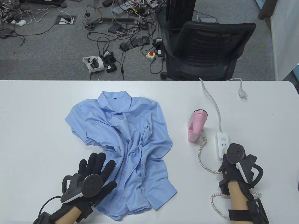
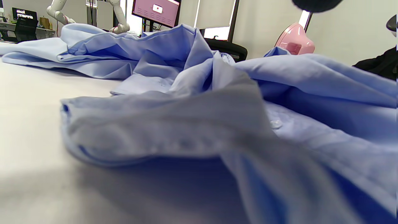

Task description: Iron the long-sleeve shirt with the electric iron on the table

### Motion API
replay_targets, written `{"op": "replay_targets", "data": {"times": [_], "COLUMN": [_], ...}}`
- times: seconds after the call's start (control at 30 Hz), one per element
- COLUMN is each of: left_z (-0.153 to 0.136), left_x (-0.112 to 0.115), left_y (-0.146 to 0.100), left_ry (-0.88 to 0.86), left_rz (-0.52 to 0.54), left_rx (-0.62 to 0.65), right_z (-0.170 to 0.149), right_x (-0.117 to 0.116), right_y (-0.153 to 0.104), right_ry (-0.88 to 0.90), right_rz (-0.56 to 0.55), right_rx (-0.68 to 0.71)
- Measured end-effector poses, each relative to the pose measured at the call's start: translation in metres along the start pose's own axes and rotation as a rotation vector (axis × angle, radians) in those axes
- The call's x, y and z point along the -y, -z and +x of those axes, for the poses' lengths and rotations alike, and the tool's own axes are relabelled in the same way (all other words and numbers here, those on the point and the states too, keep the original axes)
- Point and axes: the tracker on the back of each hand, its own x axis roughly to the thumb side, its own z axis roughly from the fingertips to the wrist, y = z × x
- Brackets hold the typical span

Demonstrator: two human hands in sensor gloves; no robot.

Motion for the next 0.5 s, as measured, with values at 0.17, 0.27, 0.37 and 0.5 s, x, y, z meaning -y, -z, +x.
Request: {"op": "replay_targets", "data": {"times": [0.17, 0.27, 0.37, 0.5], "left_z": [0.001, 0.002, 0.002, 0.002], "left_x": [0.002, 0.003, 0.005, 0.005], "left_y": [0.001, 0.002, 0.003, 0.003], "left_ry": [-0.013, -0.008, -0.019, -0.024], "left_rz": [-0.021, -0.031, -0.047, -0.052], "left_rx": [0.005, 0.007, 0.005, 0.005], "right_z": [0.003, 0.005, 0.008, 0.007], "right_x": [0.000, -0.001, -0.002, -0.010], "right_y": [0.002, 0.001, 0.006, 0.008], "right_ry": [-0.022, -0.032, -0.011, -0.011], "right_rz": [0.034, 0.026, 0.074, 0.134], "right_rx": [0.013, 0.029, 0.039, 0.007]}}
